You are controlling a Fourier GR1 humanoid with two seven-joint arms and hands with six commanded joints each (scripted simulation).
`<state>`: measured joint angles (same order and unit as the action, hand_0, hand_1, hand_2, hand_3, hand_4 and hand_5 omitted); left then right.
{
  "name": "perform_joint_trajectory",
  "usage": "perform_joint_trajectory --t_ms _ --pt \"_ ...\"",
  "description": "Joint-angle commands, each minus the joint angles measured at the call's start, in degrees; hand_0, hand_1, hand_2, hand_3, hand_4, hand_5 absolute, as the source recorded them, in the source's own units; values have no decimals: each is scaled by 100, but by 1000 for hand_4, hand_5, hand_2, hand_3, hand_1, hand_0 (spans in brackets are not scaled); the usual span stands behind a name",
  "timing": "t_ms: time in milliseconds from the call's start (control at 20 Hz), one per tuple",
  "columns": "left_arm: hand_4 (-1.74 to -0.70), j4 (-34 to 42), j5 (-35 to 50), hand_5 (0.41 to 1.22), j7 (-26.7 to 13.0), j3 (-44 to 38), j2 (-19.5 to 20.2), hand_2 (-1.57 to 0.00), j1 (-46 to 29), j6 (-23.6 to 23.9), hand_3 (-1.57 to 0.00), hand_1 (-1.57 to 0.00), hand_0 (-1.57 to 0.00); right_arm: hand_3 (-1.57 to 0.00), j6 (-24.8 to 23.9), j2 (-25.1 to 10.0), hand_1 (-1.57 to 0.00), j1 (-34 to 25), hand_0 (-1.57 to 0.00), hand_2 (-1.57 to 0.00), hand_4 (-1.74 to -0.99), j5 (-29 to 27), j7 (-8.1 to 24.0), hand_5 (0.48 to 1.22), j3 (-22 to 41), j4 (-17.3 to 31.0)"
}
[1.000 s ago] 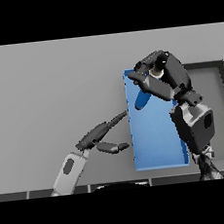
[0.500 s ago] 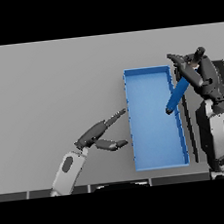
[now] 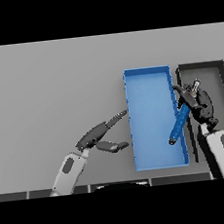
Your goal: Pick up the blue pipe and place it into the blue bin.
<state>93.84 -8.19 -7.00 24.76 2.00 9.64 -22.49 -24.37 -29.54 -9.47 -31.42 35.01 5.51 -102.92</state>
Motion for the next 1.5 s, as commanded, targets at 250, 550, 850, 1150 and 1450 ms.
perform_joint_trajectory --t_ms 250,550,850,1150,1450 --pt "-883 5 26 490 -8 -37 30 1 47 -9 1 1 1 -768 -739 -705 -1211 316 -1257 -1163 -1515 -673 -74 1176 1048 263" --pt "-881 5 -1 495 26 -8 24 1 55 -8 1 1 1 -201 -745 -1375 -317 14 -329 -304 -1230 -1708 -42 1056 2000 620" --pt "-879 -40 -31 483 6 -15 -6 1 61 40 1 1 1 -52 -525 -1932 -82 -444 -85 -79 -1133 -1544 -54 853 2849 777" --pt "-883 34 -47 473 39 11 8 1 -19 57 1 1 1 -13 -384 -1950 -94 -514 -192 -41 -1156 -1666 -233 790 2980 904" --pt "-885 -99 -93 480 92 18 25 1 -11 37 1 1 1 -5 -504 -1939 -100 -421 -212 -24 -1152 -1759 -207 795 2943 811"
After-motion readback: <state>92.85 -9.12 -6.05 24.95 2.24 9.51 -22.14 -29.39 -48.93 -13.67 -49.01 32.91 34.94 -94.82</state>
